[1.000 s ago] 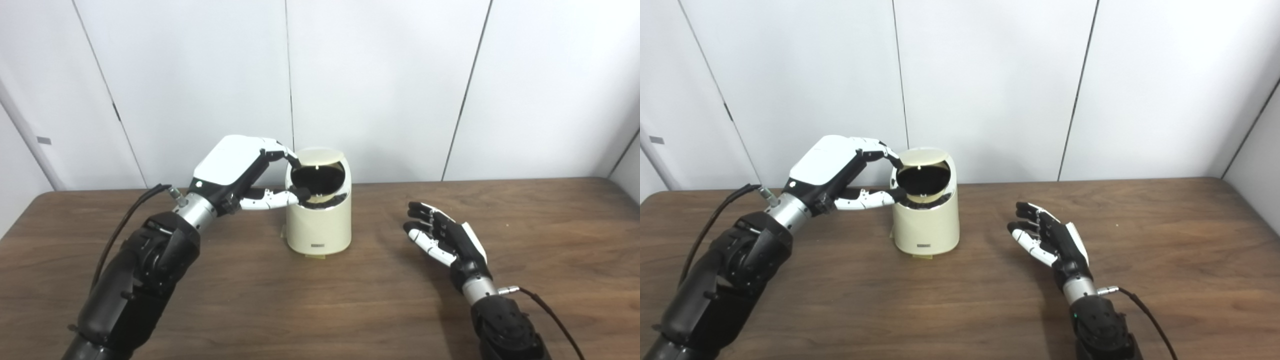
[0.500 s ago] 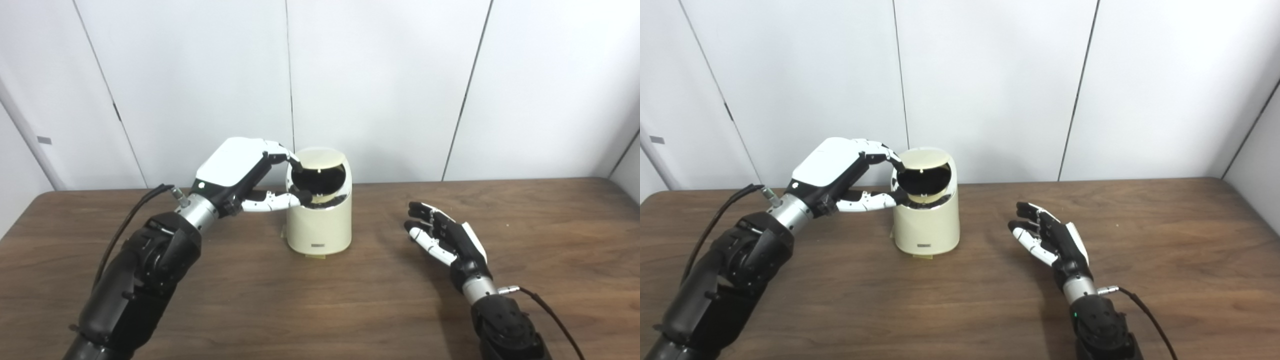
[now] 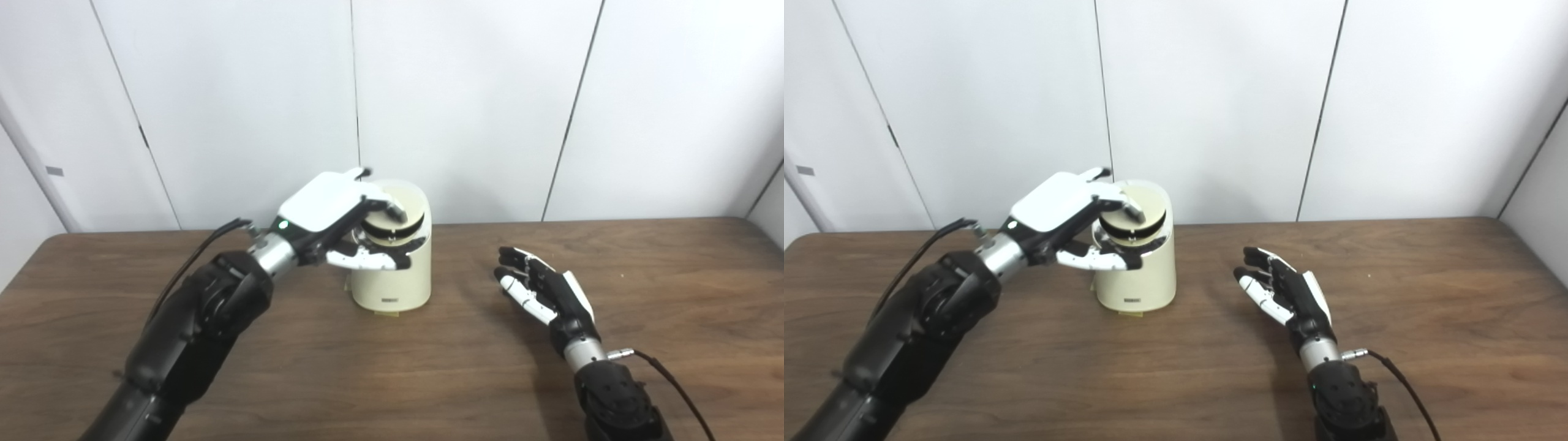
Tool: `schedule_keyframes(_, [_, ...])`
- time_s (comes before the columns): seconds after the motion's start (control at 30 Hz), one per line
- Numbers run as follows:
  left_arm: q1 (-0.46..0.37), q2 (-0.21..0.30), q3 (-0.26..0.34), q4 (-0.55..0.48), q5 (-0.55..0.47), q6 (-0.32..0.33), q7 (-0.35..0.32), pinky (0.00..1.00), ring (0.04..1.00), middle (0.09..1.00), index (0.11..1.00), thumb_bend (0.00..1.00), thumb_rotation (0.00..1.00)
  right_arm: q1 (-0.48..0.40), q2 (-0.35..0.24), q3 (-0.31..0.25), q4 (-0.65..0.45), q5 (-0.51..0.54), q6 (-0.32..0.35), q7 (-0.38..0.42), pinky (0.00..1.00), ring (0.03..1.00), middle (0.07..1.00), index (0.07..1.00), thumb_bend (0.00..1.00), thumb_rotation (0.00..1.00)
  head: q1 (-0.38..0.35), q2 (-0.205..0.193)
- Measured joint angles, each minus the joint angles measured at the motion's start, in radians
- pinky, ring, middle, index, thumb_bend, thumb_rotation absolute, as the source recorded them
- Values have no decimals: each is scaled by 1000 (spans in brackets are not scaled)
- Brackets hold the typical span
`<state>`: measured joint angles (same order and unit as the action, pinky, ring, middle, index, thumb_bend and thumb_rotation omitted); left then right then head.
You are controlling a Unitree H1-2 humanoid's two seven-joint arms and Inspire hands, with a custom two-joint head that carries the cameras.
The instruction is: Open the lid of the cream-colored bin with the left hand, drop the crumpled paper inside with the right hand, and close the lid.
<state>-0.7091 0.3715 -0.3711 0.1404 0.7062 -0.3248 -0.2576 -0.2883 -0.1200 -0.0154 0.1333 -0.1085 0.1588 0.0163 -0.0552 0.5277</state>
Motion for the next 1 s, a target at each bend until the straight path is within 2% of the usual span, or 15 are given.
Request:
schedule_keyframes(0.23, [-11,-16,-9,33,3,-82,9,963,764,684,677,762,825,2,1,6,-13,2,15,-2,706,791,832,810,288,558,-2,2])
schedule_keyframes(0.33, [-10,-16,-9,35,10,-102,17,938,752,673,668,757,827,1,1,6,-13,2,16,-2,707,792,832,811,287,564,-2,0])
schedule_keyframes(0.5, [-10,-16,-7,44,12,-126,30,952,754,670,668,743,829,1,1,6,-14,1,19,-3,702,784,824,804,292,558,-2,-2])
schedule_keyframes(0.73, [-9,-17,9,43,12,-122,29,989,761,690,694,705,821,2,1,5,-14,9,19,-4,706,785,830,809,295,543,-3,-3])
schedule_keyframes(0.87, [-1,-24,31,38,12,-90,24,968,743,702,721,705,823,1,1,6,-14,8,19,-4,709,788,831,808,298,575,-2,-3])
schedule_keyframes(1.0, [-1,-27,46,28,12,-65,22,961,746,733,753,711,858,2,1,6,-14,9,20,-4,714,796,835,814,288,547,-2,-5])
